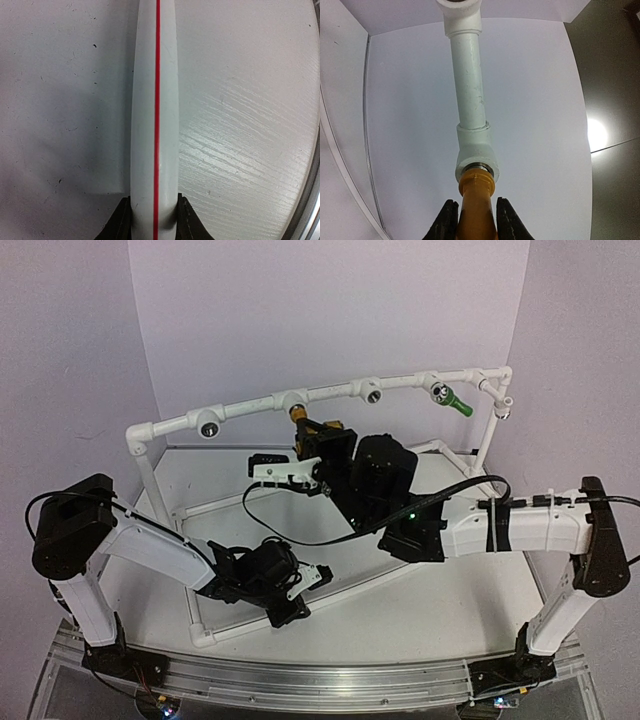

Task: Install the water faucets
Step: Screw the water faucet onto the adaptor.

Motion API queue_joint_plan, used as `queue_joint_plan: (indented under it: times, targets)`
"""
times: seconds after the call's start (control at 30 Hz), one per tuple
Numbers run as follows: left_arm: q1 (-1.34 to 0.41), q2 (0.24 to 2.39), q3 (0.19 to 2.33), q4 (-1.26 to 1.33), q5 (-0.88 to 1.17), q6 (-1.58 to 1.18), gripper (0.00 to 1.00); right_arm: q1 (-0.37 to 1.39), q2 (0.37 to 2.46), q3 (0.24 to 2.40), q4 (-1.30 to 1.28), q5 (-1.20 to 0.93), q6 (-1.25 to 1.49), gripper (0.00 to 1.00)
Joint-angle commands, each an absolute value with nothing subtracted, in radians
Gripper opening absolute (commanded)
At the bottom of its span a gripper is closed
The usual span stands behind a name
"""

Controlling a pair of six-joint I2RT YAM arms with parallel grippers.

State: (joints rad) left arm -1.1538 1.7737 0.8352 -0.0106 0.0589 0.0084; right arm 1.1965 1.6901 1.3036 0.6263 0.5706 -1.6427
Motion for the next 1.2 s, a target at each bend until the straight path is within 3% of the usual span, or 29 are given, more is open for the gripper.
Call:
queue_joint_plan:
  times: [0.0, 0.73, 1.17]
  targets:
    - [-1.160, 1.862, 0.788, -0.013, 0.093, 0.029, 0.00, 1.180, 1.697, 1.362, 0.646, 0.555, -1.590, 0.00]
    - [-1.175, 1.879, 0.800, -0.026, 0.161, 0.038, 0.00, 1.126, 1.637, 1.357, 0.535, 0.534, -1.233, 0.00]
    - [-1.174, 1.858, 0.792, -0.026, 0.163, 0.038, 0.00, 1.125, 1.724, 1.369, 0.629, 0.557, -1.204, 0.00]
